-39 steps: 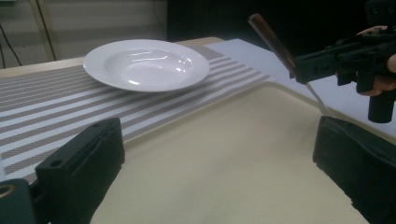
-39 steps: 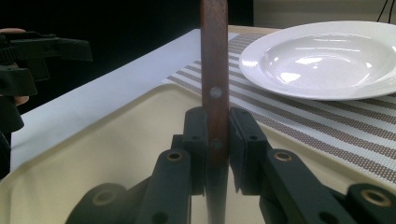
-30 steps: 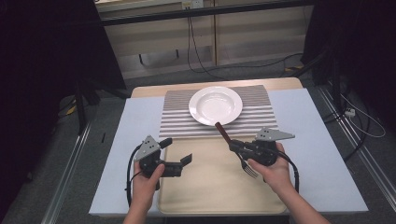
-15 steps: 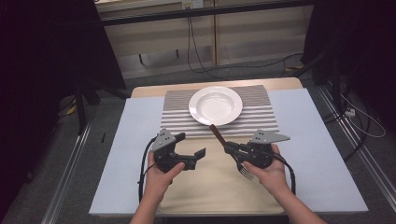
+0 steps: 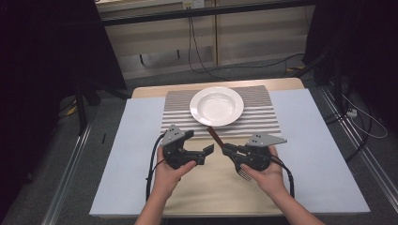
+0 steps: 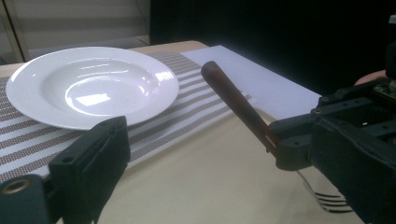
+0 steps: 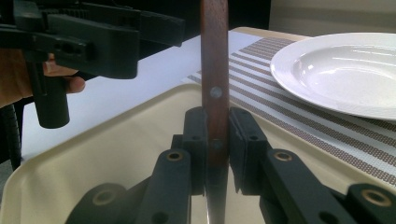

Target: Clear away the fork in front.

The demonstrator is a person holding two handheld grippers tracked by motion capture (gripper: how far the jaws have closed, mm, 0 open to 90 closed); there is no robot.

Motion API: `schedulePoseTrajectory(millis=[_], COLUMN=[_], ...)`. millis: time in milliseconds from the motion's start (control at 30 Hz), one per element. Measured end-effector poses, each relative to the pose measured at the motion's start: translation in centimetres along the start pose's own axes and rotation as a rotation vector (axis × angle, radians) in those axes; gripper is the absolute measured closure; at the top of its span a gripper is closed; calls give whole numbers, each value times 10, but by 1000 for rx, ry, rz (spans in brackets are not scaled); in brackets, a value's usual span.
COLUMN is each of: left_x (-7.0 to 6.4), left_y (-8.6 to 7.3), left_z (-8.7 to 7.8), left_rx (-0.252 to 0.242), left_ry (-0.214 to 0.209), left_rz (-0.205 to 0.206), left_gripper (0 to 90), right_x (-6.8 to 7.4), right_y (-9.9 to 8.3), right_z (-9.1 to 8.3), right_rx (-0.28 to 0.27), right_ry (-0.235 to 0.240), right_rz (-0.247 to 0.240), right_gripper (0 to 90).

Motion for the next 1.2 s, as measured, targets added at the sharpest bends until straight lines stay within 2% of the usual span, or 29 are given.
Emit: schedulePoseTrajectory(millis=[133,200,500,633,733,767,800,833,867,900,1033,1133,1200], left_x=[1,1,-3,-4,-5,-7,-8,-7,-6,-5,-1,2,2], left_y=[0,0,-3,-1,2,4,6,8,10,12,19,25,29], left_z=[4,7,16,14,11,10,8,7,4,2,-9,-18,-22], left_rx=[-4,0,-19,-49,-59,-61,-61,-62,-66,-65,-50,-41,-22], left_ry=[-2,3,-79,-114,-177,-186,-181,-193,-211,-205,-212,-228,-229], left_rz=[-25,-23,-57,-80,-119,-114,-108,-117,-127,-123,-133,-157,-156], left_gripper=[144,192,462,660,757,789,806,807,807,807,807,807,808], right_x=[2,4,12,16,17,18,19,19,19,18,7,-4,-8], right_y=[1,2,6,8,10,11,11,12,13,13,9,5,2], right_z=[1,2,9,10,10,10,10,7,5,3,-10,-20,-25], right_rx=[-3,-5,-12,-22,-41,-39,-43,-50,-46,-44,-44,-45,-48], right_ry=[1,4,-7,-11,-19,-16,-11,-21,-37,-43,-69,-91,-101], right_rz=[-6,-9,-44,-66,-87,-91,-92,-99,-109,-109,-78,-46,-43], right_gripper=[783,782,782,782,780,781,789,805,741,696,610,526,465])
Point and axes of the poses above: each handheld gripper's, and its own axes: z roughly forward along the jaws, y roughly out of its top, x roughly to its left, the point moved 1 cm from there along z, roughly forward along the jaws, and after that the axes turned 10 degrees about -z, right-handed, at the moved point
